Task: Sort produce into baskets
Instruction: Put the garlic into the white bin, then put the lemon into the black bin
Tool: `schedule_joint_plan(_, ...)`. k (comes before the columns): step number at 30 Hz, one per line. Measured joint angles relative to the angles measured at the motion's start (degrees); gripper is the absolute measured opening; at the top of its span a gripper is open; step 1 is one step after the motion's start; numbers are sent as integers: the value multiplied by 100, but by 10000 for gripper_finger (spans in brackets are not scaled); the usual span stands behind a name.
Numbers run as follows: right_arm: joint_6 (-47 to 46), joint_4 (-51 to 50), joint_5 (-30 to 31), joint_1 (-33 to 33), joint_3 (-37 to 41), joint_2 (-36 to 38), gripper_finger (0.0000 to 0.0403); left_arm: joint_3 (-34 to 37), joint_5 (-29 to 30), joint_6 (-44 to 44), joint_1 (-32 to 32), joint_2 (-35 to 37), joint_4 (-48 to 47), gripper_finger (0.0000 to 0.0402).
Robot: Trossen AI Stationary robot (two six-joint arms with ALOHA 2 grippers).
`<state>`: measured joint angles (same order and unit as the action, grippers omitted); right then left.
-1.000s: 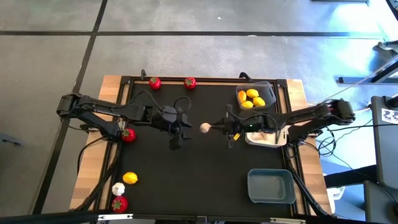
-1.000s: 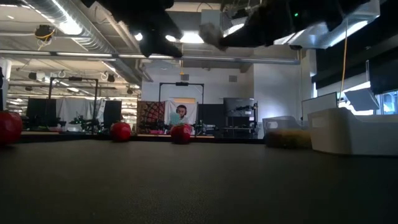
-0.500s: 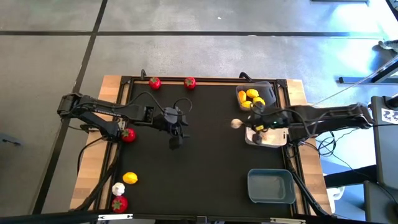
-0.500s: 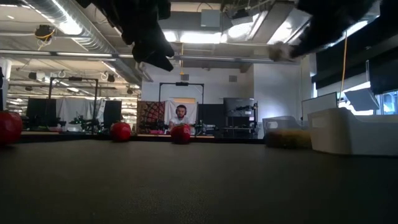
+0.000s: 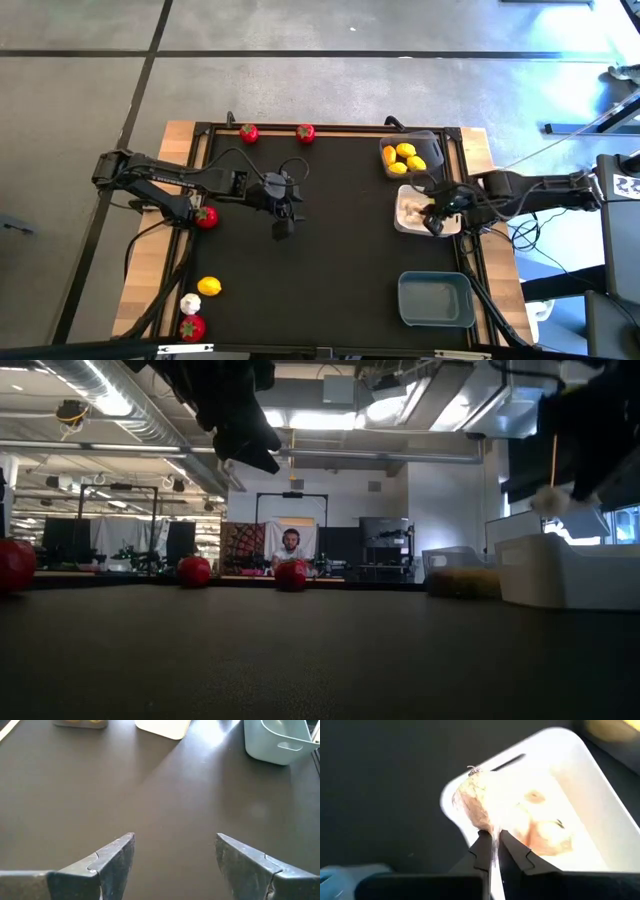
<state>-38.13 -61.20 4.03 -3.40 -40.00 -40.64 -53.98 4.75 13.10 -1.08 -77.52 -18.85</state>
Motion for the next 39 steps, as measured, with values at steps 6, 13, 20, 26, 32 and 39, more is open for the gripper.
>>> schedule_joint_plan(6,-110,255,474,4,633,-125,19,0,0,-4,0,0,20,270)
schedule_joint_plan(13,-394,440,1341,7,865,-473,19,0,0,-130,0,0,37,270)
schedule_joint_plan(20,-407,517,1450,7,935,-938,19,0,0,-127,0,0,68,270)
schedule_joint_plan(26,-499,592,1476,7,935,-1283,22,0,0,-124,0,0,55,270)
schedule_joint_plan(32,-516,574,1489,7,937,-1391,78,0,-2,-125,-2,0,11,270)
schedule_joint_plan(39,-495,378,1288,4,535,-1391,135,0,-4,-297,-7,0,13,270)
